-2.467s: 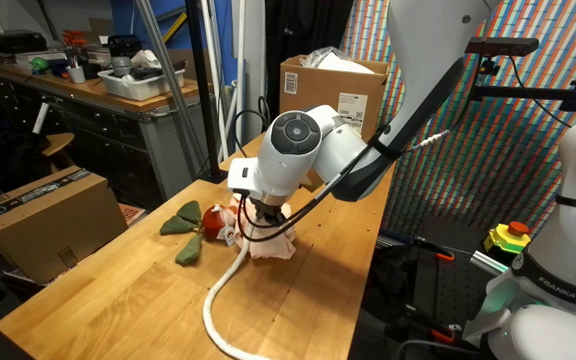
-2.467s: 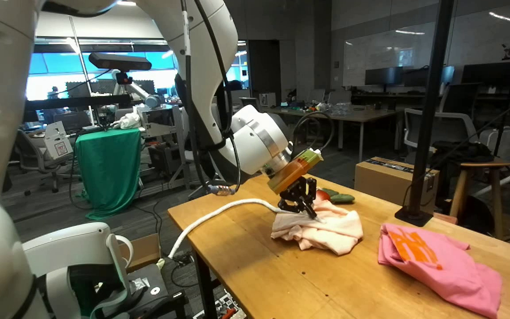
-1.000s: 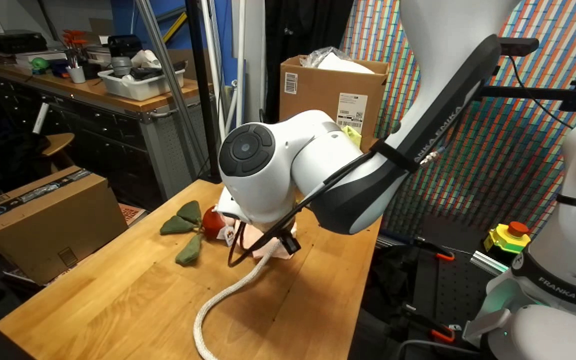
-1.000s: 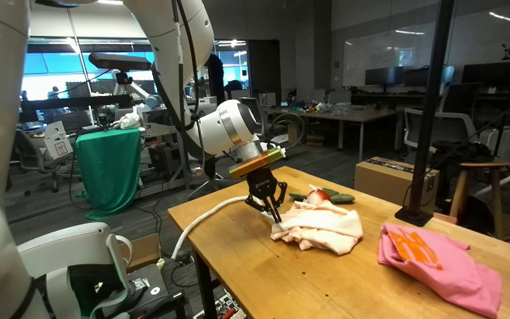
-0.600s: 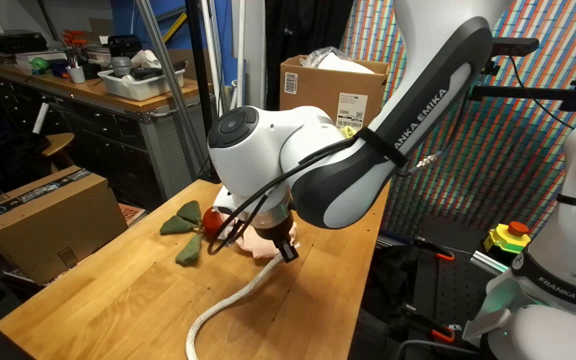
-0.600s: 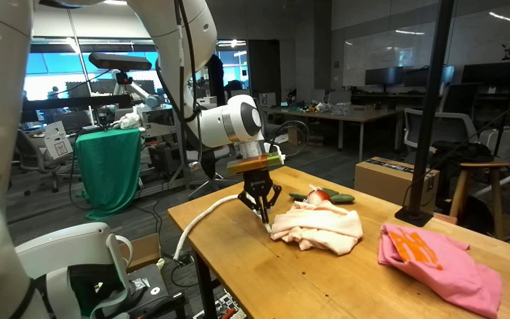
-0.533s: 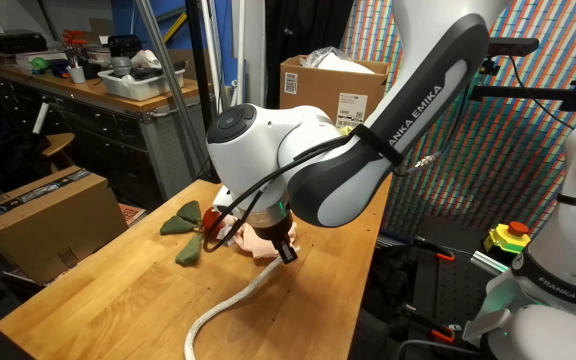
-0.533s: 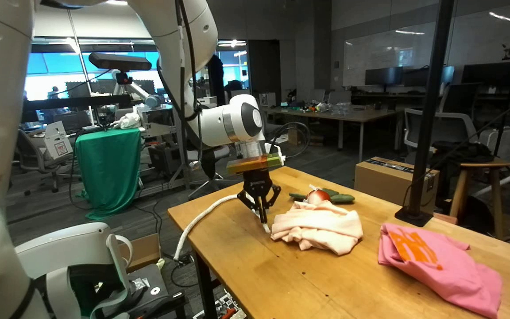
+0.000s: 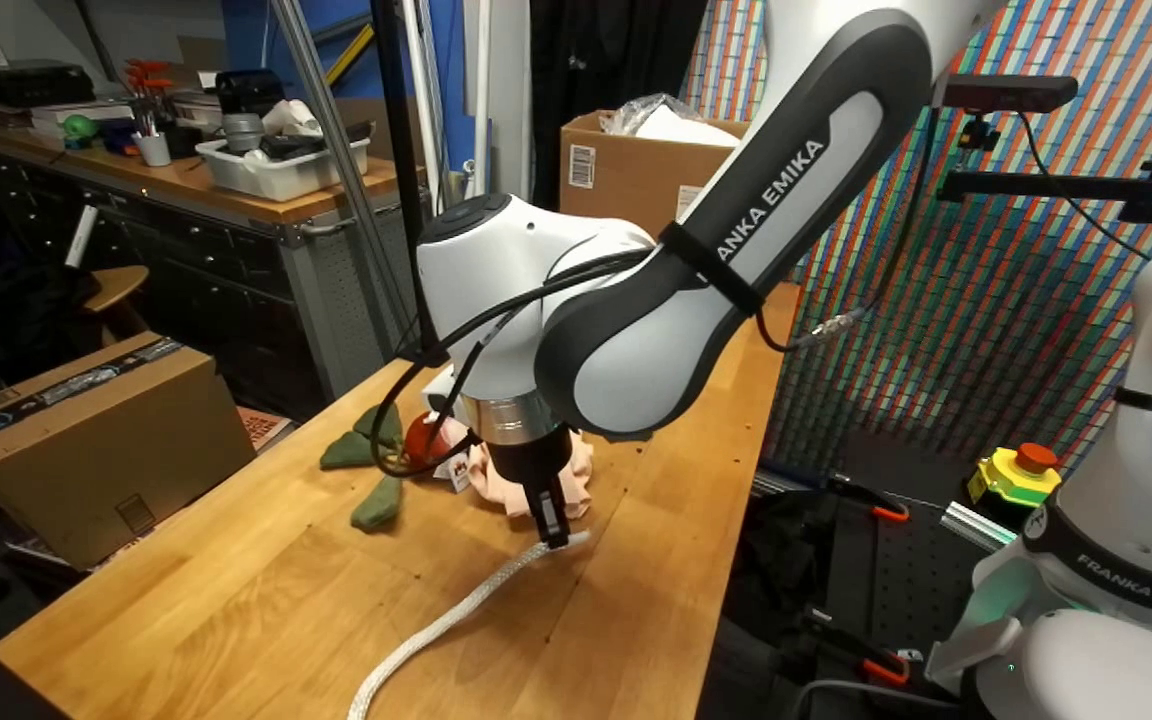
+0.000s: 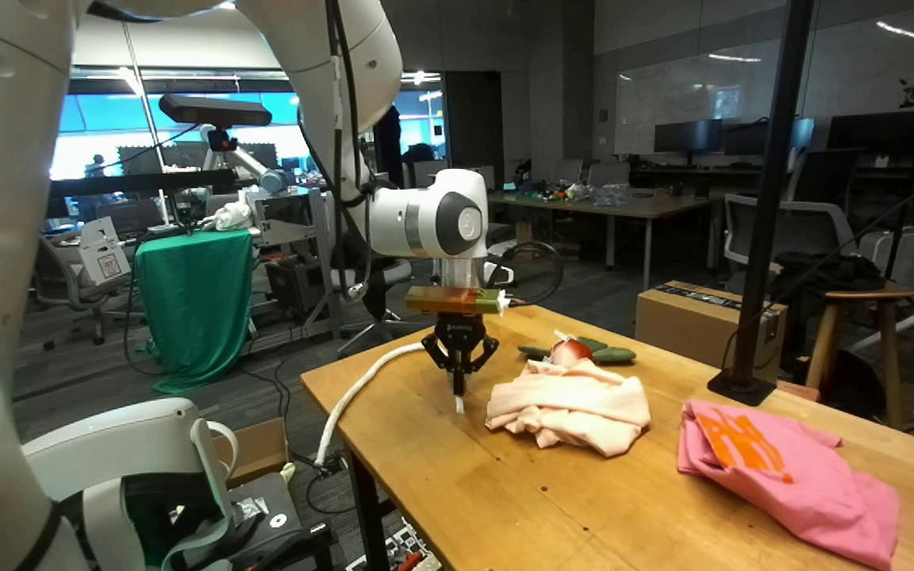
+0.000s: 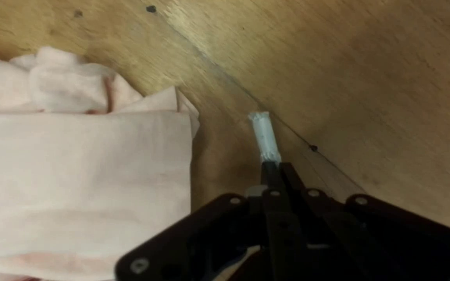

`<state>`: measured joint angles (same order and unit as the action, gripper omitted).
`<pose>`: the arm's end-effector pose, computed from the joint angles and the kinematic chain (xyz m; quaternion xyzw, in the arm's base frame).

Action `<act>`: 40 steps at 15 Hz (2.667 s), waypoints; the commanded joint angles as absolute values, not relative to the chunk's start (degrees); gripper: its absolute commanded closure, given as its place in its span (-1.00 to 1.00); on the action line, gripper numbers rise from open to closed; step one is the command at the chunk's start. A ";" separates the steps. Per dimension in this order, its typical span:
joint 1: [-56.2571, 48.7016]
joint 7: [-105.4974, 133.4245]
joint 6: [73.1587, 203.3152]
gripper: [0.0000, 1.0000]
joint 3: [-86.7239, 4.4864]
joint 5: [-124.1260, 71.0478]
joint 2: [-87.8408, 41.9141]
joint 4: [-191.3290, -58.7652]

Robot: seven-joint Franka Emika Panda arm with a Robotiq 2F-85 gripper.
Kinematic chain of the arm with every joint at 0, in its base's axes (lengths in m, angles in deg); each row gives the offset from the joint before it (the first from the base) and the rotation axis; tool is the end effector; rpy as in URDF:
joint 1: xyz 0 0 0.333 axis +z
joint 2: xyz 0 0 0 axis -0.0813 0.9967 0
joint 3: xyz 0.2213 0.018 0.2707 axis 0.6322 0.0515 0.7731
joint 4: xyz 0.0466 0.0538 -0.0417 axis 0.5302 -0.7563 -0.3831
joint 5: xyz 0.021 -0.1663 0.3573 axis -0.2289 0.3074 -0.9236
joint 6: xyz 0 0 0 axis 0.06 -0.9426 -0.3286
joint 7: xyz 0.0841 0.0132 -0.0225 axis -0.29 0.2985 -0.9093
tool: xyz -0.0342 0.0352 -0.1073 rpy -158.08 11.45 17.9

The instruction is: Separate the things on the heap

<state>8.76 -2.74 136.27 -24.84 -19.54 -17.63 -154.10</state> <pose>0.5150 0.2418 0.2400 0.9211 0.3793 -0.0833 0.0283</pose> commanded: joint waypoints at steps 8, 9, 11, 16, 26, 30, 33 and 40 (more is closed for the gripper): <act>6.84 -2.65 139.45 0.92 -23.20 -31.53 -15.00 -153.05; 6.84 -2.67 139.65 0.92 -23.15 -32.09 -14.87 -153.06; 7.20 -2.44 140.45 0.41 -23.42 -32.05 -14.97 -153.35; 7.92 -1.43 141.89 -0.20 -24.08 -30.32 -15.53 -153.83; 8.83 3.04 139.86 -1.00 -25.69 -25.58 -17.17 -153.65; 9.87 6.17 140.85 -1.00 -27.47 -19.55 -18.83 -154.33; 10.46 8.20 141.59 -1.00 -28.93 -13.81 -19.89 -154.65; 10.54 12.11 148.11 -1.00 -32.44 -2.06 -19.96 -154.83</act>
<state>9.67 9.45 144.11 -30.28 -6.65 -18.99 -153.82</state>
